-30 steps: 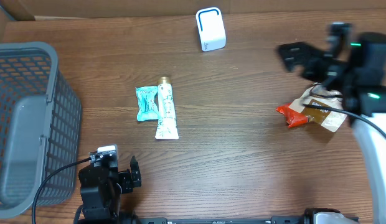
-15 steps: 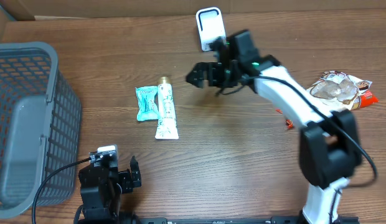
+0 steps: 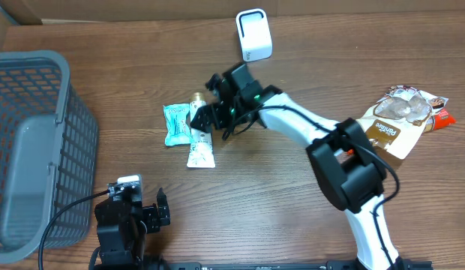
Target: Scan the item barcode
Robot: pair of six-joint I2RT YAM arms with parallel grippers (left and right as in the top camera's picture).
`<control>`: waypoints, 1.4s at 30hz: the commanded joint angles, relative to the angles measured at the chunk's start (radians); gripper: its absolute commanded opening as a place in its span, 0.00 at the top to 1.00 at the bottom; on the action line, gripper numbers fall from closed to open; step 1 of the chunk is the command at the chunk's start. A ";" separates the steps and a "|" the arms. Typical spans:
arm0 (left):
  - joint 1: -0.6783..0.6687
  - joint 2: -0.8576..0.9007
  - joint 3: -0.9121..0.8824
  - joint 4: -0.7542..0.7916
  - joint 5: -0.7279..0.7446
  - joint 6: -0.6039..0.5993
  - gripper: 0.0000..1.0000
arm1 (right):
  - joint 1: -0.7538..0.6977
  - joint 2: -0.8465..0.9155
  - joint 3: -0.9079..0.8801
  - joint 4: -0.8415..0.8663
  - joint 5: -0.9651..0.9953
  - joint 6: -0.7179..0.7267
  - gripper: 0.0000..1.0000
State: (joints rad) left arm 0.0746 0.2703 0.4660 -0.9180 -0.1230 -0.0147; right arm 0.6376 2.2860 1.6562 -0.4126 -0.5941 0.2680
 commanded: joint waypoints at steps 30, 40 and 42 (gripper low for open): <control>0.005 -0.004 -0.002 0.002 0.010 0.019 0.01 | 0.058 0.024 0.017 -0.040 0.179 0.015 0.96; 0.005 -0.004 -0.002 0.002 0.010 0.019 0.01 | 0.012 -0.193 0.047 -0.311 0.620 -0.127 0.96; 0.005 -0.004 -0.002 0.002 0.010 0.019 0.01 | 0.037 -0.229 0.047 -0.369 0.844 -0.145 0.96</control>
State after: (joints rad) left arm 0.0746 0.2703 0.4660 -0.9184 -0.1234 -0.0147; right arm 0.6479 2.1696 1.6848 -0.7563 -0.1246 0.1810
